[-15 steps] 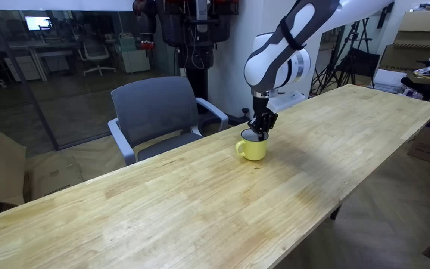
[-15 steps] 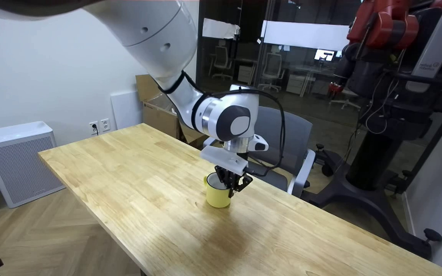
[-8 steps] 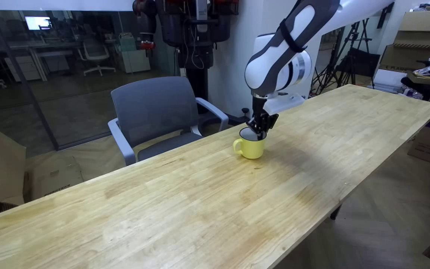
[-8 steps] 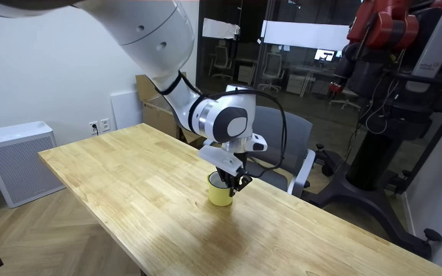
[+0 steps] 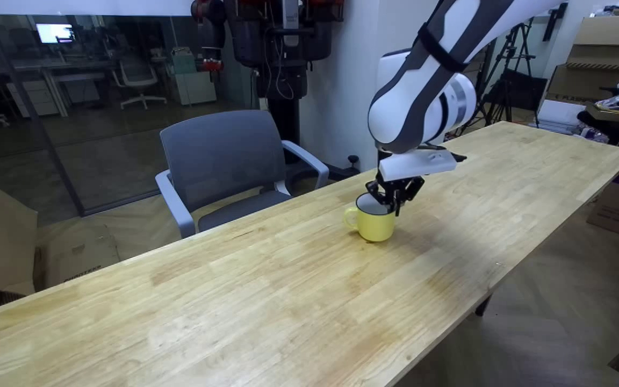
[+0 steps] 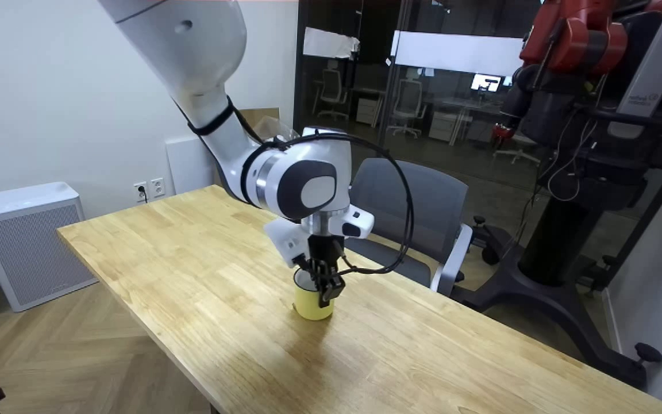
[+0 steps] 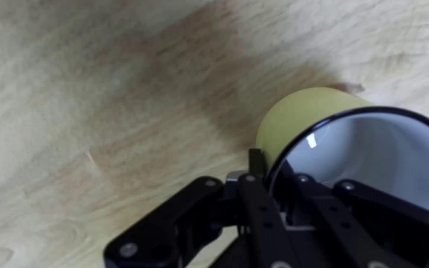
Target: Move the yellow mug forwards
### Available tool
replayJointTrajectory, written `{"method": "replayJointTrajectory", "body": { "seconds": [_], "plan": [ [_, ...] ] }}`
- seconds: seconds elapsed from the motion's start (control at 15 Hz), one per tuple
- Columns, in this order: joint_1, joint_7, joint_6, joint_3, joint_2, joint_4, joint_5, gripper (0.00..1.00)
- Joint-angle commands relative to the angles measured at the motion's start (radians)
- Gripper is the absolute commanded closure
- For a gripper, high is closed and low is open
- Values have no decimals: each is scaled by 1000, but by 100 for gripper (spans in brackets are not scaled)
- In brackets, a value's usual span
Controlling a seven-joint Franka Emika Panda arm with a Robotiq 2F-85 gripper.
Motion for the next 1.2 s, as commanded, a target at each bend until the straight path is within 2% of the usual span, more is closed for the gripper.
{"method": "replayJointTrajectory", "body": {
  "seconds": [0.0,0.33,0.6,0.67,0.8,1.13],
  "plan": [
    [23,68,-12,23,-144,-233,64,97],
    [29,74,119,41,-223,-417,125,97],
    [18,58,216,56,-248,-497,175,97],
    [13,50,229,62,-255,-510,188,65],
    [11,46,249,66,-270,-535,203,59],
    [28,54,293,54,-339,-609,209,25]
  ]
}}
